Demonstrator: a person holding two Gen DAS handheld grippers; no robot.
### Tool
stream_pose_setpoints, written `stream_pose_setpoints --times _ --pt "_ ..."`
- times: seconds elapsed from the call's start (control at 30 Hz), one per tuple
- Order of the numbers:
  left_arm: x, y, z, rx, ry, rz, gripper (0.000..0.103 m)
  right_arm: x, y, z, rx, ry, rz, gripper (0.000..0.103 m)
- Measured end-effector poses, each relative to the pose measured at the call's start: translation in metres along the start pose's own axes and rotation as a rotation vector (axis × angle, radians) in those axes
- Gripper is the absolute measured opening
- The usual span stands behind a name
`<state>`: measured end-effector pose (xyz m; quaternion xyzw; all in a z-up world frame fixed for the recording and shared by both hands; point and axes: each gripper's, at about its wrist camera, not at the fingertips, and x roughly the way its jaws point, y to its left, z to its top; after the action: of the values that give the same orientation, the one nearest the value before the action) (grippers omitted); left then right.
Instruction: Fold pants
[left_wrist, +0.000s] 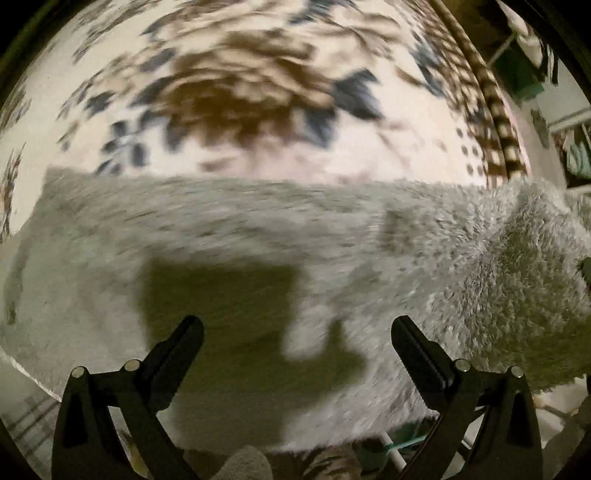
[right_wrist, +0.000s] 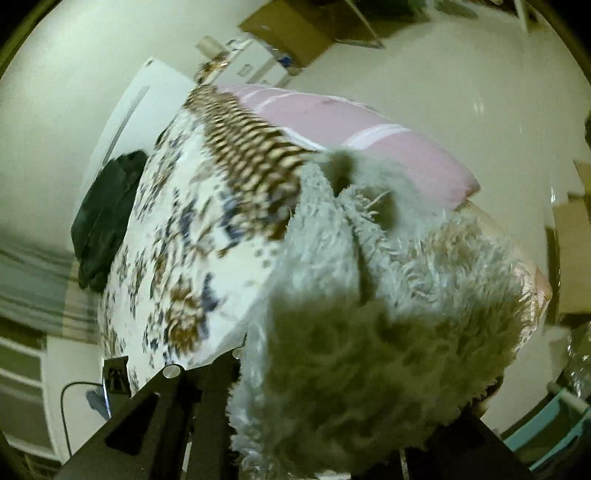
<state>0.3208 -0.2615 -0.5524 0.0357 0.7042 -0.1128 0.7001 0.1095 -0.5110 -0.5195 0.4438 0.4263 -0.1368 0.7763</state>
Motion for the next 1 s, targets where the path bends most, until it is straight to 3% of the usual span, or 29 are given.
stream_pose_setpoints --times 0.17,0.2,0.23,0.27,0.3,0.33,0.43,0.57,0.73,0.8,0.87,0.93,1.0 --pt "-0.036 0.081 -0.025 -0.089 -0.041 -0.019 0.103 -0.017 0.074 -0.036 -0.134 0.012 0.003 0.016" --pt "-0.041 0.095 -0.034 -0.112 -0.051 -0.024 0.103 -0.012 0.095 -0.047 -0.170 0.025 0.004 0.016" --pt "-0.044 0.113 -0.065 -0.144 -0.066 -0.031 0.103 -0.007 0.111 -0.057 -0.199 0.038 0.008 0.016" --pt "-0.044 0.132 -0.083 -0.167 -0.072 -0.031 0.103 0.000 0.127 -0.067 -0.227 0.051 0.011 0.016" --pt "-0.049 0.152 -0.081 -0.201 -0.079 -0.029 0.103 0.011 0.150 -0.082 -0.266 0.074 0.015 0.016" --pt "-0.051 0.188 -0.110 -0.227 -0.089 -0.028 0.103 0.019 0.164 -0.097 -0.304 0.095 0.015 0.016" --pt "-0.081 0.268 -0.128 -0.309 -0.115 -0.021 0.103 0.056 0.220 -0.146 -0.454 0.162 -0.013 0.016" --pt "-0.091 0.333 -0.138 -0.388 -0.137 0.002 0.103 0.110 0.268 -0.233 -0.714 0.292 -0.103 0.016" --pt "-0.092 0.379 -0.140 -0.476 -0.141 -0.031 0.103 0.155 0.298 -0.325 -1.024 0.414 -0.243 0.038" --pt "-0.098 0.382 -0.139 -0.473 -0.156 -0.043 0.103 0.151 0.302 -0.340 -1.090 0.421 -0.244 0.060" --pt "-0.102 0.376 -0.126 -0.449 -0.179 -0.079 0.103 0.141 0.304 -0.352 -1.170 0.449 -0.230 0.073" --pt "-0.109 0.364 -0.112 -0.406 -0.193 -0.121 0.103 0.131 0.307 -0.361 -1.256 0.471 -0.176 0.081" --pt "-0.113 0.346 -0.100 -0.345 -0.199 -0.156 0.103 0.123 0.304 -0.360 -1.264 0.523 -0.139 0.083"
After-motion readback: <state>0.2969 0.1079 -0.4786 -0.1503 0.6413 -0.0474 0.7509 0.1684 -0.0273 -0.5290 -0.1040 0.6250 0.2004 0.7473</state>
